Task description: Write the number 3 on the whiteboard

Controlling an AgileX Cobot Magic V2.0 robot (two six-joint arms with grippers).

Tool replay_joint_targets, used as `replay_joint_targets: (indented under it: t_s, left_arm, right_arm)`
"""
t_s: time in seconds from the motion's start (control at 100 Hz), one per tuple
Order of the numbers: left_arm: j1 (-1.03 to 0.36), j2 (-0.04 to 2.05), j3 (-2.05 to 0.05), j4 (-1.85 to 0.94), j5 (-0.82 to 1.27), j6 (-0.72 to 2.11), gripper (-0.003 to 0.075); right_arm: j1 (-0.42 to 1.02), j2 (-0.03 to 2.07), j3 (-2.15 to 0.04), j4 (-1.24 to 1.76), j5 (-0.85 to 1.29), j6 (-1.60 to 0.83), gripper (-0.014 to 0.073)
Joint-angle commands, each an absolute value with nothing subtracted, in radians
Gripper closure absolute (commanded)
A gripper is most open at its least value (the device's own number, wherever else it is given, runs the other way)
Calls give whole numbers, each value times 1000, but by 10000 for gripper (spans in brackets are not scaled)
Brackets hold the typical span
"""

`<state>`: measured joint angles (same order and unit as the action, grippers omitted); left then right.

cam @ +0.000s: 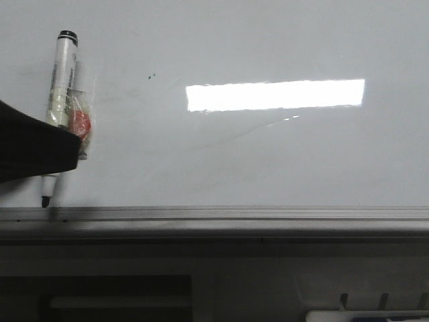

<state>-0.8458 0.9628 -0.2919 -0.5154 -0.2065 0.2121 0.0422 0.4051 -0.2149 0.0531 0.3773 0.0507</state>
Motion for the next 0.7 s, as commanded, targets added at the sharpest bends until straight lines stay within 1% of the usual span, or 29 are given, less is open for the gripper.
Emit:
replay_joint_targets:
  t_s: [0.0, 0.18, 0.22, 0.26, 0.29, 0.36, 0.4, 0.41, 0.43, 0.45, 0.46, 0.69]
  left_arm:
    - [-859, 1000, -340, -537, -312, 206, 291]
    - [-859, 1069, -344, -604, -343, 206, 293]
    - [-859, 1080, -344, -618, -343, 206, 301]
    - [-859, 1090, -344, -639, -343, 206, 331]
    - [-859, 1095, -344, -663, -343, 206, 363]
    - [-859, 1106, -344, -679, -345, 206, 488]
    - [-859, 1110, -344, -679, -345, 206, 588]
    - [-859, 1110, -344, -679, -345, 208, 623]
    - [-859, 1110, -344, -679, -343, 211, 659]
    - [-859, 1110, -344, -675, -343, 212, 730]
    - [-859, 1110, -344, -672, -343, 212, 745]
    - [-859, 1110, -344, -639, -338, 212, 741]
  right_arm:
    - [44, 418, -253, 56, 303, 49, 636]
    - [44, 418, -253, 56, 303, 49, 636]
    - [44, 418, -253, 56, 303, 49, 636]
    - [44, 418, -253, 56, 303, 49, 636]
    - [44, 418, -253, 56, 303, 49, 636]
    - [44, 418, -253, 56, 303, 49, 636]
    - [44, 418, -253, 56, 303, 49, 636]
    - [44, 418, -253, 56, 303, 49, 636]
    - [44, 418, -253, 56, 303, 49, 636]
    - [44, 418, -253, 56, 303, 49, 636]
    - [44, 418, -253, 56, 303, 49, 636]
    - [44, 418, -257, 56, 297, 49, 634]
